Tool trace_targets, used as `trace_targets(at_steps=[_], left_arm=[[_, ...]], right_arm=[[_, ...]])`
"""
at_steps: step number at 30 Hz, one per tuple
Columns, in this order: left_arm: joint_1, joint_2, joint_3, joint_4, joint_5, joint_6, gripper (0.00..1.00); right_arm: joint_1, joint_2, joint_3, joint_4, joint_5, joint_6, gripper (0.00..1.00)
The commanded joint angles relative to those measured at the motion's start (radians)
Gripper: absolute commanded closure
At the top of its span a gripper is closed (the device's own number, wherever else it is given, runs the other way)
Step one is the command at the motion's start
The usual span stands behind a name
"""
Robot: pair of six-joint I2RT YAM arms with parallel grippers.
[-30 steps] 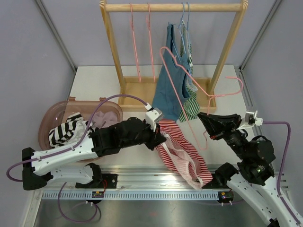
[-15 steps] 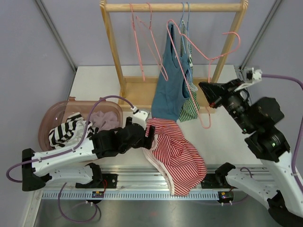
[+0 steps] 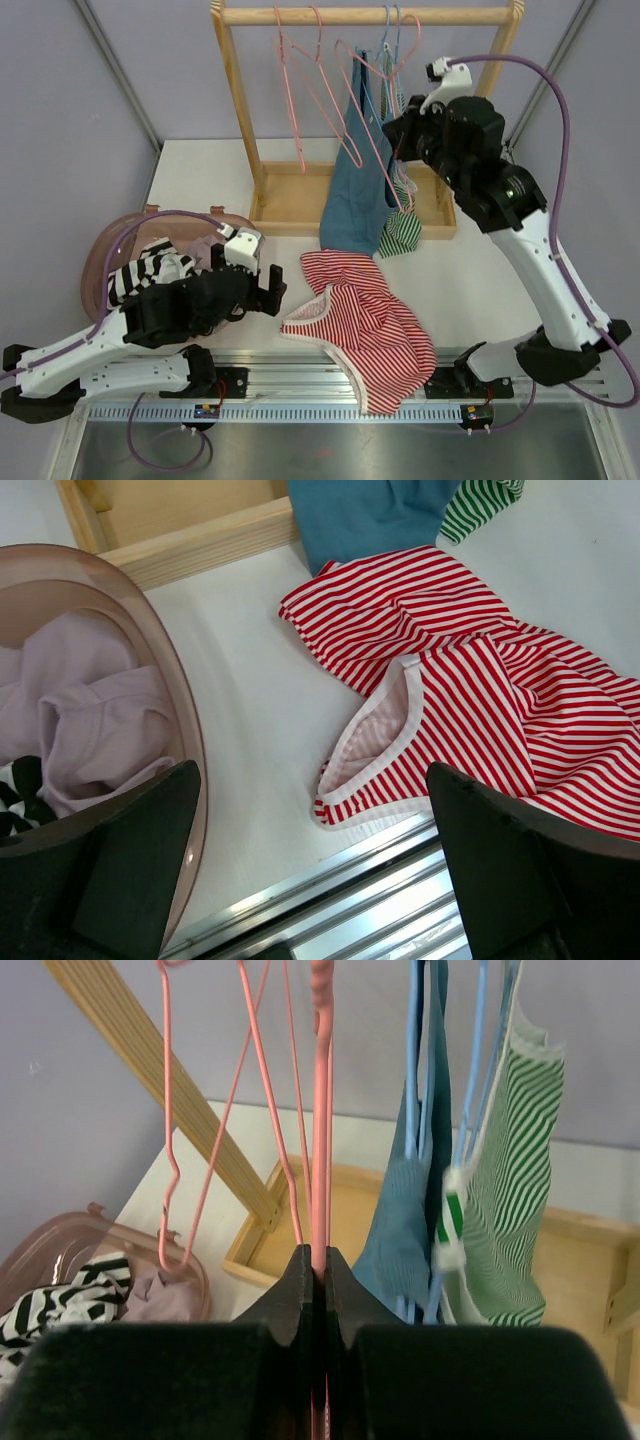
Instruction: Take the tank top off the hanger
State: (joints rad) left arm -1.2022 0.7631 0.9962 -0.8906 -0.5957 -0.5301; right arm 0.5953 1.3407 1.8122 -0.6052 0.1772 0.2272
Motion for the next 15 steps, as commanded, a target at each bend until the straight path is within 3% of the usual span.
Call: trace_targets(at_steps=[1, 11, 15], left_arm=[[0.001, -0.057, -0.013, -0.027, -0.093, 0.039, 0.01], [-0.01, -0.105, -0.06, -0.025, -0.075, 0.019, 0.01], [-0.011, -0.11, -0.062, -0.018, -0.069, 0.022, 0.01]], right_arm=[[0.0, 0.145, 0.195, -0.063, 0.048, -0.083, 1.0], [0.0, 0.553, 0.744, -0.185, 0.056, -0.187, 1.0], [0.0, 0.673, 0.869, -0.218, 0.047, -0.2, 1.0]])
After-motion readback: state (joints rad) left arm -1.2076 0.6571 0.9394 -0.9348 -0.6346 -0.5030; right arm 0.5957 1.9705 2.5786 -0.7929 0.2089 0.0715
